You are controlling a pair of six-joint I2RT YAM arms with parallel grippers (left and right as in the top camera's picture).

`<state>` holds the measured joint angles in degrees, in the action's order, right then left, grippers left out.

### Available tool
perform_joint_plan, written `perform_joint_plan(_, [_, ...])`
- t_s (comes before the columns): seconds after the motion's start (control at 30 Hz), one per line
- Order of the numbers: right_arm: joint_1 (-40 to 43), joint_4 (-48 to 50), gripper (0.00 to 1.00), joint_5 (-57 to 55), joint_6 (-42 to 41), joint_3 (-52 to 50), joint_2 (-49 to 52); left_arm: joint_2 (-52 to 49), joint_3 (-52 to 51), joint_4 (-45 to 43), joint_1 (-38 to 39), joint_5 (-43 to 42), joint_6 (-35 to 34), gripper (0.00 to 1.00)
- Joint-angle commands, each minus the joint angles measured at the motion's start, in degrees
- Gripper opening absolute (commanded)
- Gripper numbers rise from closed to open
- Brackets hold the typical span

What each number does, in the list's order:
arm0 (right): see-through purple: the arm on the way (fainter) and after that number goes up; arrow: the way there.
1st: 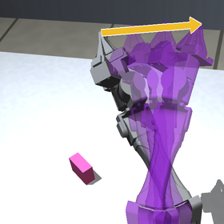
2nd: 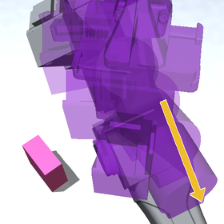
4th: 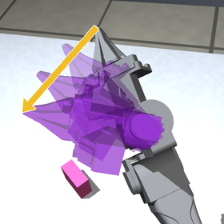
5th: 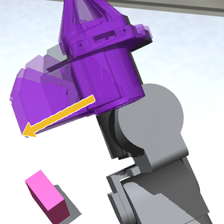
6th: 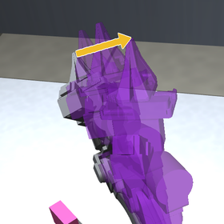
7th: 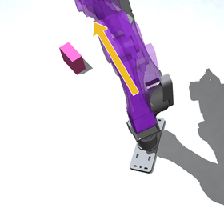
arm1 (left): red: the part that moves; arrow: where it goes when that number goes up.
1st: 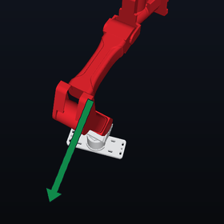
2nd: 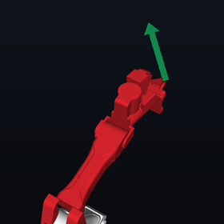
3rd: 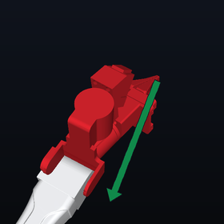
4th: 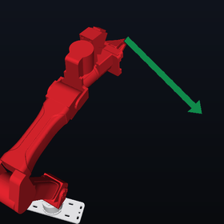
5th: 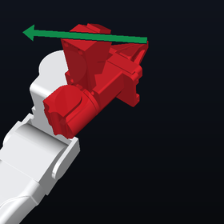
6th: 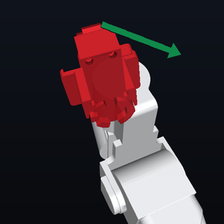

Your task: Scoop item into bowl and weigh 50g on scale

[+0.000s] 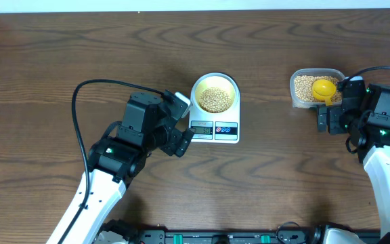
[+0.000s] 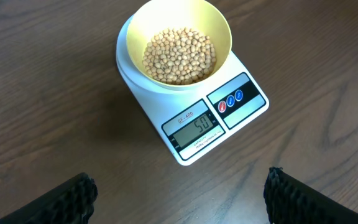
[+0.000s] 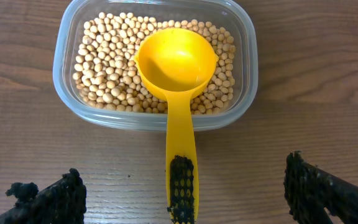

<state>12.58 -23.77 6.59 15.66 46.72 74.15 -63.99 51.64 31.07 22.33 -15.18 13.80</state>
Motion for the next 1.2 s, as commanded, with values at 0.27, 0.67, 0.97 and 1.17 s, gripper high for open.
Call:
perform_joint_plan(0.27, [0.1, 0.0, 0.99, -0.2, 0.5, 0.0, -0.9, 1.1, -0.9, 0.2, -0.2, -0.9, 0.7, 0.88])
perform_joint_plan(0.67, [0.1, 0.0, 0.99, -0.2, 0.5, 0.0, -0.9, 2.4, -1.0, 3.4, -0.2, -0.9, 0.7, 0.88])
perform_joint_plan(0.97, [0.1, 0.0, 0.99, -0.2, 0.5, 0.0, -0.9, 6.9, -7.3, -1.6, -0.3, -0.9, 0.5, 0.88])
perform_joint_plan(1.17, [0.1, 0.0, 0.99, -0.2, 0.5, 0.0, -0.9, 13.9, -14.6, -6.2, -1.0, -0.9, -4.5, 0.88])
